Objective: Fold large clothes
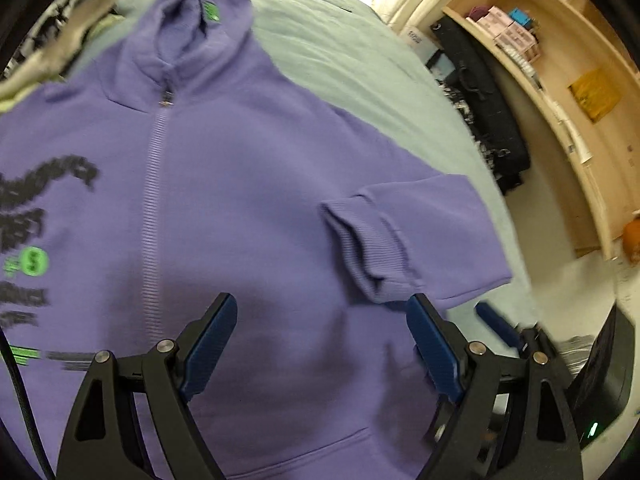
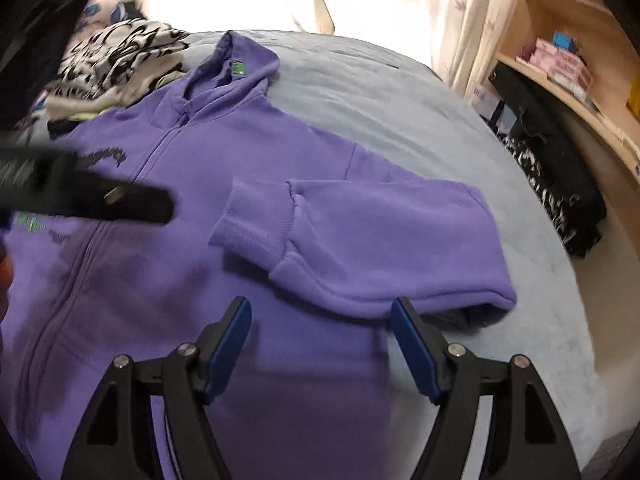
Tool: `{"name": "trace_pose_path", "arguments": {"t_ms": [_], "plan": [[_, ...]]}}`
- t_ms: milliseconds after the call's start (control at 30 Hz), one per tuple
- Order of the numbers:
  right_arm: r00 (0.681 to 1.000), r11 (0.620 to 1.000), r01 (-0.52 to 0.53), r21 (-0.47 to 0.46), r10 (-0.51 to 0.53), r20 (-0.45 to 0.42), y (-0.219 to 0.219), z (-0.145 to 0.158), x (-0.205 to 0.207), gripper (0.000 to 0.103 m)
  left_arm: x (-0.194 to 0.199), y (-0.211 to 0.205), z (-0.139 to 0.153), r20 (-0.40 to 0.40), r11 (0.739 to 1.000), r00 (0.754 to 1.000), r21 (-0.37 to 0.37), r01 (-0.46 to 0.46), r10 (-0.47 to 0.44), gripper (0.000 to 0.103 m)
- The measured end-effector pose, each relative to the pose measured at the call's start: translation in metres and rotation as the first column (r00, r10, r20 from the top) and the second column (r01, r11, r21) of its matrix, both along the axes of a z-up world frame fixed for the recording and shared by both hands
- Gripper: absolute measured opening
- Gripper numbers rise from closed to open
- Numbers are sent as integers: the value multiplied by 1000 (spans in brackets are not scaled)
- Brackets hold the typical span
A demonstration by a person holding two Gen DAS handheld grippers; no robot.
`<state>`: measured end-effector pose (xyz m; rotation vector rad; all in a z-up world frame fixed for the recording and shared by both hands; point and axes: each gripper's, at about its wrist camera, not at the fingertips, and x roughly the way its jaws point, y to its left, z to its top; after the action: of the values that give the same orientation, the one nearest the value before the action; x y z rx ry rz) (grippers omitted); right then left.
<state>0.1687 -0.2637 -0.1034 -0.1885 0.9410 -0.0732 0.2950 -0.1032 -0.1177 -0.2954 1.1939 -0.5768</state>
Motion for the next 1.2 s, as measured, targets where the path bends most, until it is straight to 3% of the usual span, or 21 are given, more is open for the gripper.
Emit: {"name": "trace_pose_path", "arguments": {"t_ms": [167, 233, 300, 433, 467, 533, 567, 700, 833, 1000, 1100, 1200], "plan": [[999, 996, 33, 79, -34, 17, -5, 0, -17, 73, 7, -15, -15, -73, 996, 997, -94, 4, -11, 84], [998, 993, 54, 104, -55, 9, -10, -4, -21, 73, 11, -24, -23, -106, 994, 994, -112, -1, -11, 78], [997, 987, 79, 141, -79, -6, -15, -9, -22, 73, 17, -31, -30, -141, 992, 990, -125, -9, -9, 65], [993, 976, 118, 181, -117, -17, -26, -14, -24, 73, 27, -46, -41, -179, 990, 984, -136, -27, 2, 59], [992, 973, 125, 193, -124, -19, -28, -15, -24, 72, 28, -49, -43, -183, 991, 983, -134, -29, 4, 52], [990, 966, 144, 214, -141, -28, -33, -18, -23, 73, 35, -63, -44, -188, 993, 982, -119, -20, -3, 22], [988, 963, 152, 223, -148, -35, -36, -19, -22, 73, 36, -69, -42, -178, 996, 984, -91, -11, -5, 8], [982, 943, 190, 275, -181, -58, -47, -22, -22, 72, 34, -91, 1, 27, 997, 1000, 83, 4, -6, 6], [975, 923, 223, 313, -214, -63, -56, -23, -24, 72, 43, -82, 59, 174, 994, 984, 95, -56, 38, 6], [968, 904, 252, 345, -238, -83, -61, -27, -21, 72, 56, -17, 119, 337, 975, 928, 92, -202, 161, 6], [968, 906, 251, 342, -235, -89, -59, -28, -19, 72, 60, 27, 123, 350, 956, 913, 122, -268, 212, 6], [971, 914, 239, 328, -223, -87, -57, -27, -16, 72, 63, 61, 105, 322, 938, 914, 159, -307, 245, 6]]}}
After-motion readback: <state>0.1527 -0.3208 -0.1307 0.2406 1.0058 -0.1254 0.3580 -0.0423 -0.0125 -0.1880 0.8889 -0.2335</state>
